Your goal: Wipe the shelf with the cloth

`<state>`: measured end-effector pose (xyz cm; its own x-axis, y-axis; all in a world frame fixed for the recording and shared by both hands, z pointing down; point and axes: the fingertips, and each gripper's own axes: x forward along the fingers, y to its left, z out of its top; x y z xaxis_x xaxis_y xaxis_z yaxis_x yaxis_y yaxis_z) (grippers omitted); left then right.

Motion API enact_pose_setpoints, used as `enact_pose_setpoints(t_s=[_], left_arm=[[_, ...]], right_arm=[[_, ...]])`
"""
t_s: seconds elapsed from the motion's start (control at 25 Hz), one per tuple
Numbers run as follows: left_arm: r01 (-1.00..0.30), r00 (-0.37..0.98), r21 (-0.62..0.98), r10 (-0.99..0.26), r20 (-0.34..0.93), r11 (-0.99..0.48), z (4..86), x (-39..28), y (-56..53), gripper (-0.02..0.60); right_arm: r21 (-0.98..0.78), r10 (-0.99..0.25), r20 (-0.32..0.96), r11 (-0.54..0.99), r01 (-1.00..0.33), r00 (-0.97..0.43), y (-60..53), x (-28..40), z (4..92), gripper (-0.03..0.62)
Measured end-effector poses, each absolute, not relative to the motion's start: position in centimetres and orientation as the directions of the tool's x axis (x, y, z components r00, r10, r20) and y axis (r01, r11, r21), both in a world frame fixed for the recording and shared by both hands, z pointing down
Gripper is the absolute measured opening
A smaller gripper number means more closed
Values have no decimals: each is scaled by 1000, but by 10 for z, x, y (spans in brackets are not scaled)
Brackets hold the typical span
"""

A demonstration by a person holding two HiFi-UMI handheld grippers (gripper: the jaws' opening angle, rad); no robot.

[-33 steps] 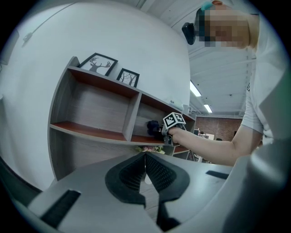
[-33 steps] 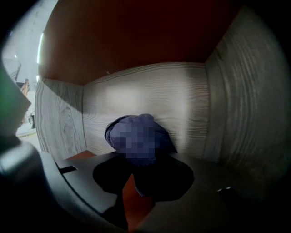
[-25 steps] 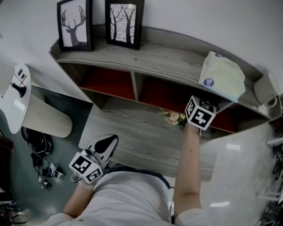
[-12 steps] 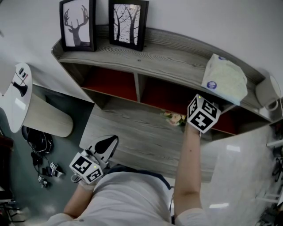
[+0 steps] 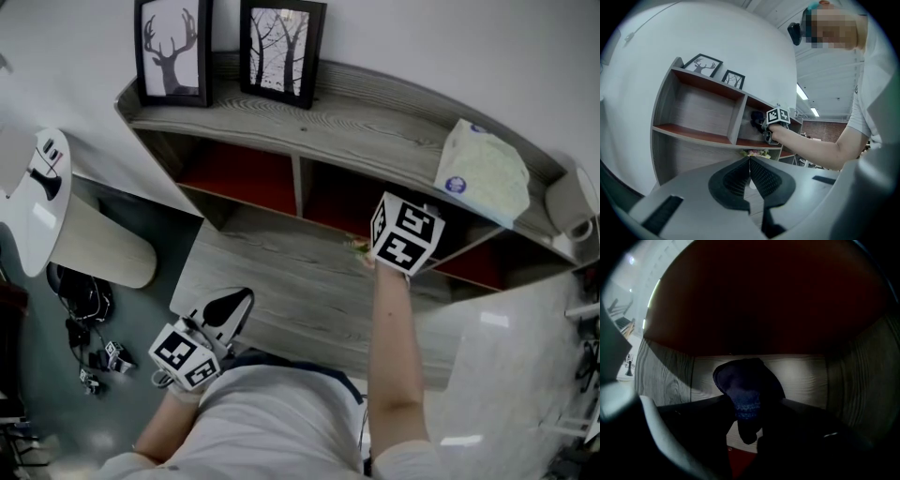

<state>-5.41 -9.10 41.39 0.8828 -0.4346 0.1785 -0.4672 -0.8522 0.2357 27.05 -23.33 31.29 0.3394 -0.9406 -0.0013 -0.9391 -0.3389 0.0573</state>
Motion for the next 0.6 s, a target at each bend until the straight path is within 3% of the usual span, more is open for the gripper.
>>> enact_pose_setpoints(t_s=[0.28, 0.6], left_arm=[[-503, 864, 246, -472, 178, -828, 417, -69, -95, 17], [-515, 857, 251, -485, 176, -819, 417, -76, -96, 15]], right_arm=[[61, -982, 71, -169, -984, 173, -267, 212, 333, 132], [135, -997, 46, -60, -989, 67, -277, 161, 322, 132]])
